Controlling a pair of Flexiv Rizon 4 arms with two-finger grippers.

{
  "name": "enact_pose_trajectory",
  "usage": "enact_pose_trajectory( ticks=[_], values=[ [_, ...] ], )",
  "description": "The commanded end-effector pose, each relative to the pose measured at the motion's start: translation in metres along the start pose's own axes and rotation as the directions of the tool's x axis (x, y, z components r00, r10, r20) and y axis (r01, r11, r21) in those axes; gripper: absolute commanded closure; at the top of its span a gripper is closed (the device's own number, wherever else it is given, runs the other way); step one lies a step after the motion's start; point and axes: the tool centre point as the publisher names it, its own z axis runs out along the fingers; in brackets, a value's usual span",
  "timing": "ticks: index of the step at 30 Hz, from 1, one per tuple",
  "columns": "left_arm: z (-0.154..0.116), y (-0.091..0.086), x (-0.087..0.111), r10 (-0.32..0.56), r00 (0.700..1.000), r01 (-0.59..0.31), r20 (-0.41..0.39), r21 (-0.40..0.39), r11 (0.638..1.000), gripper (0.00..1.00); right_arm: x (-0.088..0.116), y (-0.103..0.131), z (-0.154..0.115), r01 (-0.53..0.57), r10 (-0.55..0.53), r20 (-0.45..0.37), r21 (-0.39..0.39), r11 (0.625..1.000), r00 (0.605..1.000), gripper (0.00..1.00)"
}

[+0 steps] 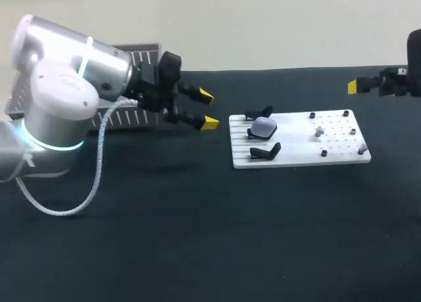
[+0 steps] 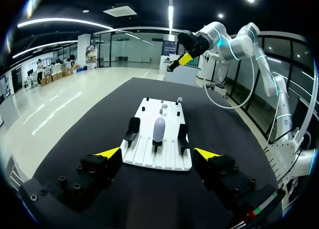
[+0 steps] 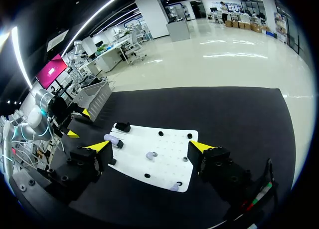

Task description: Pick up each earbud case from the left stands, insert the matching earbuds, close the lid, and place the case in the box.

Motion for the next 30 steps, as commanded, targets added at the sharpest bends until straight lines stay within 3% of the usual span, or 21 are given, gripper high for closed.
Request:
enact_pose_trajectory(
  ticks=[1,26,30],
  values=[
    [0.018,0.009,0.000,0.020,1.000,-0.020,-0.020,0.000,1.000,0.00,0.000,0.000,0.000,0.000,0.000,0.000,0.002,1.000,1.000,0.00],
    [0.064,0.018,0.001,0.057,0.998,-0.058,0.007,0.083,0.995,0.00,0.000,0.000,0.000,0.000,0.000,0.000,0.002,1.000,1.000,0.00],
    [0.071,0.017,0.001,0.061,0.998,-0.061,0.008,0.097,0.993,0.05,0.000,0.000,0.000,0.000,0.000,0.000,0.002,1.000,1.000,0.00]
  ],
)
